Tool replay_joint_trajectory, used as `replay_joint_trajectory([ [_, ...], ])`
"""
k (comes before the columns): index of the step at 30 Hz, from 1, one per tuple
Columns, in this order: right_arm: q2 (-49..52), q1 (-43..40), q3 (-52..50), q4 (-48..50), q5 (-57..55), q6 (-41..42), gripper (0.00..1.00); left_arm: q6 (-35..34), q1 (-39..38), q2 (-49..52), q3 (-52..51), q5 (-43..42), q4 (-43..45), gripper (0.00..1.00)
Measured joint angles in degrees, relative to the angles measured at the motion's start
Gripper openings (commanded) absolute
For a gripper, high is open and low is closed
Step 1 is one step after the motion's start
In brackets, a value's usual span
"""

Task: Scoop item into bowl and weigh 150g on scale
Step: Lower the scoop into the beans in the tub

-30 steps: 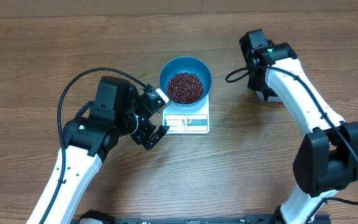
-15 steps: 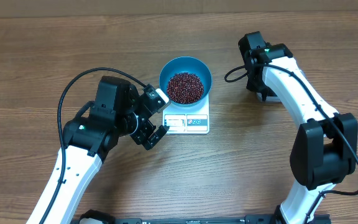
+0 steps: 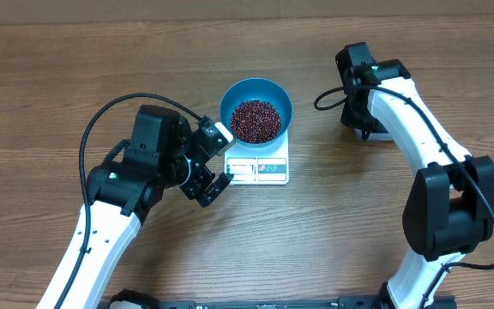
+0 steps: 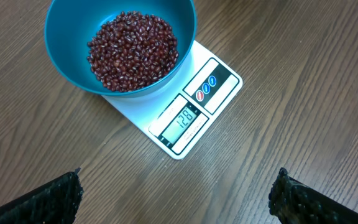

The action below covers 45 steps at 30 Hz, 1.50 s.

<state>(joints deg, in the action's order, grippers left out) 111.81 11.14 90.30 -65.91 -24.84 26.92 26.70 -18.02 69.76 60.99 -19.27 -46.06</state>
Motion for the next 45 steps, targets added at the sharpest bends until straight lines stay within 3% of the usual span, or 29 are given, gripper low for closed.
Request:
replay_joint_trajectory([
  [15, -5.16, -2.86, -0.07, 1.01, 6.71, 0.00, 0.04, 0.00, 0.00, 0.00, 0.00, 0.00, 0.00, 1.00],
  [45, -5.25, -11.15, -0.07, 1.95, 23.06, -2.73, 0.04, 0.00, 0.00, 0.00, 0.00, 0.00, 0.02, 1.00],
])
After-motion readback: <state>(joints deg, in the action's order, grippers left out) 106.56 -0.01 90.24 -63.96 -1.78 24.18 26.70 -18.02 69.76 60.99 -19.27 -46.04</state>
